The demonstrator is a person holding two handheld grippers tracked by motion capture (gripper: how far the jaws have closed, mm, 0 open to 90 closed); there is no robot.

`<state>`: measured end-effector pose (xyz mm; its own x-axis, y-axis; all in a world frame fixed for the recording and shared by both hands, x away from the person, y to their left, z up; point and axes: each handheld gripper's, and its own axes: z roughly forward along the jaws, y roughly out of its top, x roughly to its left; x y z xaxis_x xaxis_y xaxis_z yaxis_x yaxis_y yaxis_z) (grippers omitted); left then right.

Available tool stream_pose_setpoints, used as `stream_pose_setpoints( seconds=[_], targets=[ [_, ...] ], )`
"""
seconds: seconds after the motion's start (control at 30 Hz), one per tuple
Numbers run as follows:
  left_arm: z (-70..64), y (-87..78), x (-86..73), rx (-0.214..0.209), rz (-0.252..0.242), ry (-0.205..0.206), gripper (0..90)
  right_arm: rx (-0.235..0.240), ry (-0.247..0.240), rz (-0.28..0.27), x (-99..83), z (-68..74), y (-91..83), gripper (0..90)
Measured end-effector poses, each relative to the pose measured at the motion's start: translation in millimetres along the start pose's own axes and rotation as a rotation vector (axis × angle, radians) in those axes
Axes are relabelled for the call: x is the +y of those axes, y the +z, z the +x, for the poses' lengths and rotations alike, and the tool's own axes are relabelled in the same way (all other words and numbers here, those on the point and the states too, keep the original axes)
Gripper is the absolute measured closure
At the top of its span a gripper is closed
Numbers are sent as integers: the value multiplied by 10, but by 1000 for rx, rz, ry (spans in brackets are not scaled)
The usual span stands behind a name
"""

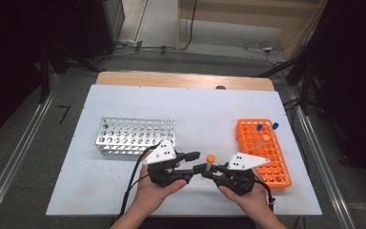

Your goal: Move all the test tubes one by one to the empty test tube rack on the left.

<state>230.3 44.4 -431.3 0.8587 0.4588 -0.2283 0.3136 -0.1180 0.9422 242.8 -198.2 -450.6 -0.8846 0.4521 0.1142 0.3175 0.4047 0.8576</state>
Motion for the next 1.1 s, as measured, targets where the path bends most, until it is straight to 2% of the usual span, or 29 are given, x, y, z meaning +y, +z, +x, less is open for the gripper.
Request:
stream_pose_setpoints(
  seconds=[0.23,0.3,0.43,0.63,0.73,0.87,1.1],
  targets=[
    [-40,117,-11,-19,30,16,627,15,-12,2,4,50,7,724],
    [-54,137,-11,-24,37,35,697,20,-20,4,4,64,5,725],
    [-41,156,-19,-33,47,38,714,23,-28,8,-1,63,-2,724],
    [-55,144,-16,-5,49,77,745,31,-28,10,-3,51,1,724],
    [-54,146,-15,-3,48,79,748,29,-27,12,-4,45,-5,717],
    [-18,109,-8,0,33,66,749,13,-38,15,-18,25,-36,589],
    [63,-13,13,49,13,64,749,18,-18,-21,-39,-96,-194,337]
  ],
)
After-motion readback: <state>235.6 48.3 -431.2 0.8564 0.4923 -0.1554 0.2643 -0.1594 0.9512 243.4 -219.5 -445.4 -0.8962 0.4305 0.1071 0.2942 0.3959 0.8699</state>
